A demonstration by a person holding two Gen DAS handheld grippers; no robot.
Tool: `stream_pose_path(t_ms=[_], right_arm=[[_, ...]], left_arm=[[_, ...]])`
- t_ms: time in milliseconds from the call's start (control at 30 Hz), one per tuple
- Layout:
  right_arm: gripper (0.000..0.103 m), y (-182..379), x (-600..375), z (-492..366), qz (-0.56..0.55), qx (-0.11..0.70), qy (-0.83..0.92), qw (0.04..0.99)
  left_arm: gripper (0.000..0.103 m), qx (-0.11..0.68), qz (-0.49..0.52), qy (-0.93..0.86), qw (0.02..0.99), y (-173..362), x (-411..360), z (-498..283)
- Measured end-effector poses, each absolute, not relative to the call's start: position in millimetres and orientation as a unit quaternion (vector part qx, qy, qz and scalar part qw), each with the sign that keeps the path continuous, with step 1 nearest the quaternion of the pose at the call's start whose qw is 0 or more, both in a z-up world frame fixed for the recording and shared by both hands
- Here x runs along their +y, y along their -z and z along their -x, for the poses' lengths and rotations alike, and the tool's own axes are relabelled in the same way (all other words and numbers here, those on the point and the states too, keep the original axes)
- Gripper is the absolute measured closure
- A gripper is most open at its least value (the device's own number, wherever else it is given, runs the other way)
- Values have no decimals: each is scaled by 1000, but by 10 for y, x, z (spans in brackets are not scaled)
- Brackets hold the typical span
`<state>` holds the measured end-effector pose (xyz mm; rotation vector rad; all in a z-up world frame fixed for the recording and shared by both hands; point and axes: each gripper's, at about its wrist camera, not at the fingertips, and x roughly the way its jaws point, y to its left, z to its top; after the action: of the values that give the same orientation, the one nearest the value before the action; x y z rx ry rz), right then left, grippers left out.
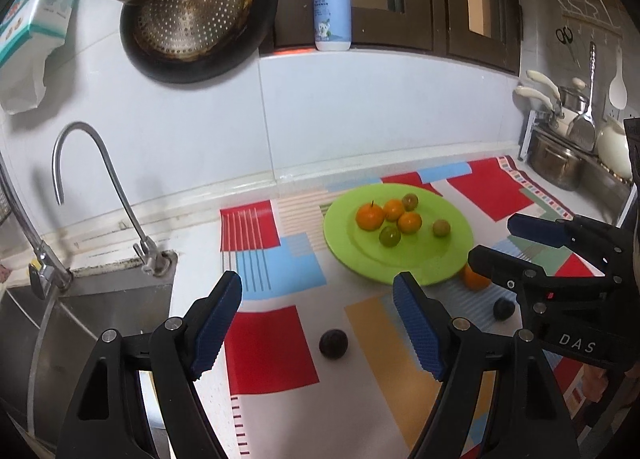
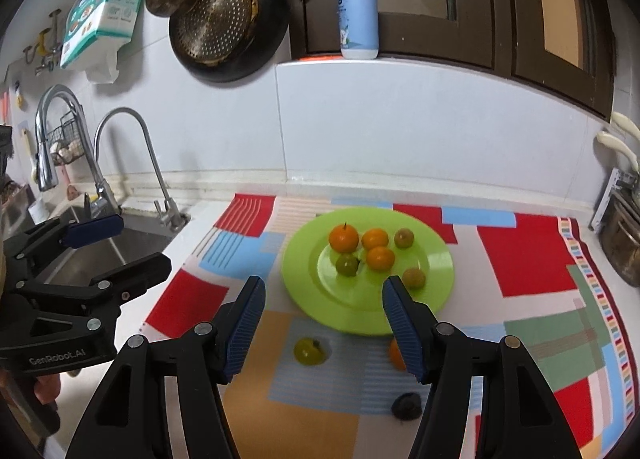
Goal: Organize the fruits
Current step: 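Lift both open tools off the plate toward the remaining fruits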
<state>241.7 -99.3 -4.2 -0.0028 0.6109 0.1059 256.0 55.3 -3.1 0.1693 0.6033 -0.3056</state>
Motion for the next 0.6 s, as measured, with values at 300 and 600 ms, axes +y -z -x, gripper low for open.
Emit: stream_pose_path(t_ms=[300,600], right_arm=[[41,316,-921,-2376,18,324,-56,944],[41,573,-905,-2453,17,357,-72,931]], left_arm=[[25,318,-92,150,932,353,542,-2523],[26,343,-104,154,921,606,512,-2635]])
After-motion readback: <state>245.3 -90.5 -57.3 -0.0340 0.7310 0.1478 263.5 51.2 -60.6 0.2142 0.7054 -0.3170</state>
